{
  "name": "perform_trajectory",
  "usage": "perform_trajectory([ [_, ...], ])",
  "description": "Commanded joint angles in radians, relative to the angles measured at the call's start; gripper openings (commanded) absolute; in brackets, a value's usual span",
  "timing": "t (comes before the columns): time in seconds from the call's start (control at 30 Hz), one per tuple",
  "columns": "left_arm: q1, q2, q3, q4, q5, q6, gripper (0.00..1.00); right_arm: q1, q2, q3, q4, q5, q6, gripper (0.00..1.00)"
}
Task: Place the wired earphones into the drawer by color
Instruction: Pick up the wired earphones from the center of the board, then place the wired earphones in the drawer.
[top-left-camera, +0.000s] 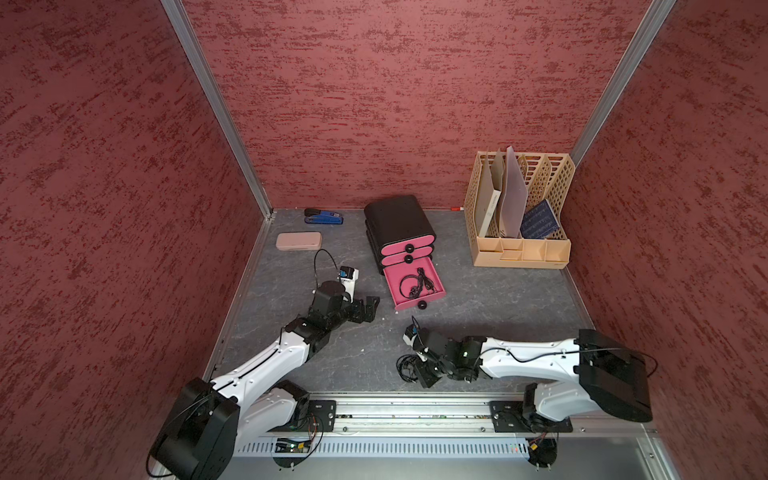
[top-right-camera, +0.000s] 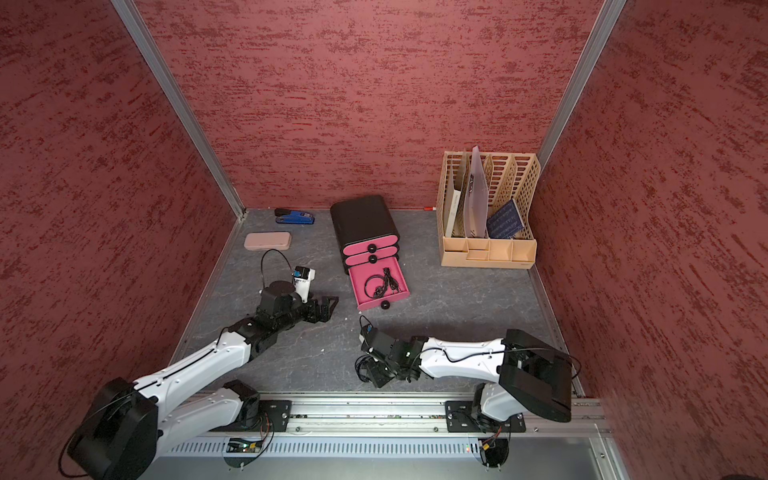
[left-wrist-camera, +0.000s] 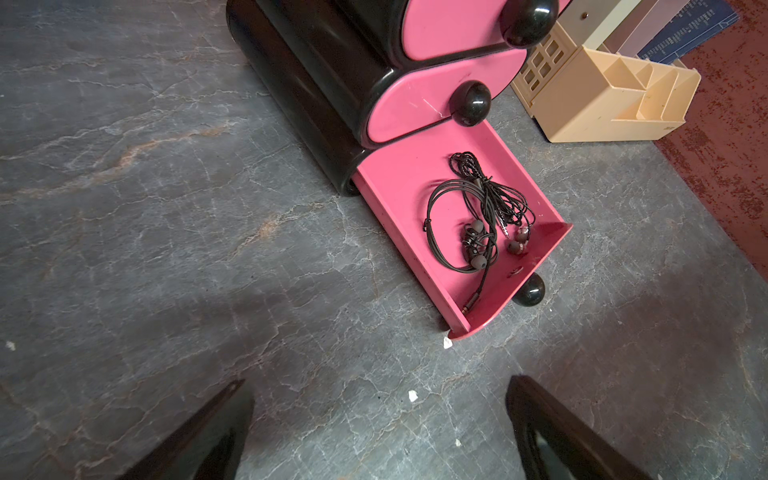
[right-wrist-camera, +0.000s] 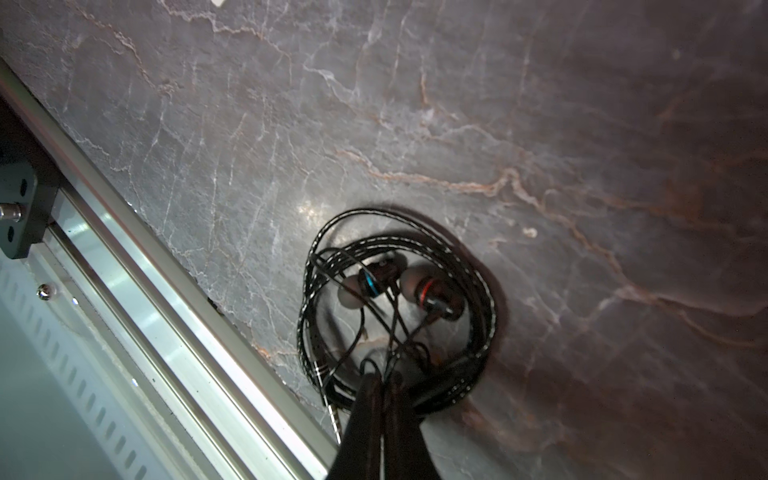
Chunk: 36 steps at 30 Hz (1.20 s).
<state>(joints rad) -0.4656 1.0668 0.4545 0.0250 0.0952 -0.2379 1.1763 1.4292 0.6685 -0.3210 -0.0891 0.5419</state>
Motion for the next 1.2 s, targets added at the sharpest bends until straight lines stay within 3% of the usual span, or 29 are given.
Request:
perform_trajectory([
  [0.0,0.005,-0.004,0.009,0.027,-0.012,0.013,1.00,0.007,-0.045,0.038,-0.026,0.056,-0.012,0.01],
  [0.33,0.004,-0.009,0.007,0.025,-0.019,0.012,1.00,-0.003,-0.183,0.109,-0.155,0.167,-0.064,0.00],
  [0.67,0.005,-0.011,0.005,0.026,-0.024,0.011,1.00,-0.084,-0.250,0.200,-0.221,0.227,-0.150,0.00],
  [1.17,0.005,-0.030,-0.004,0.028,-0.035,0.009,1.00,-0.262,-0.097,0.388,-0.136,0.230,-0.319,0.00],
])
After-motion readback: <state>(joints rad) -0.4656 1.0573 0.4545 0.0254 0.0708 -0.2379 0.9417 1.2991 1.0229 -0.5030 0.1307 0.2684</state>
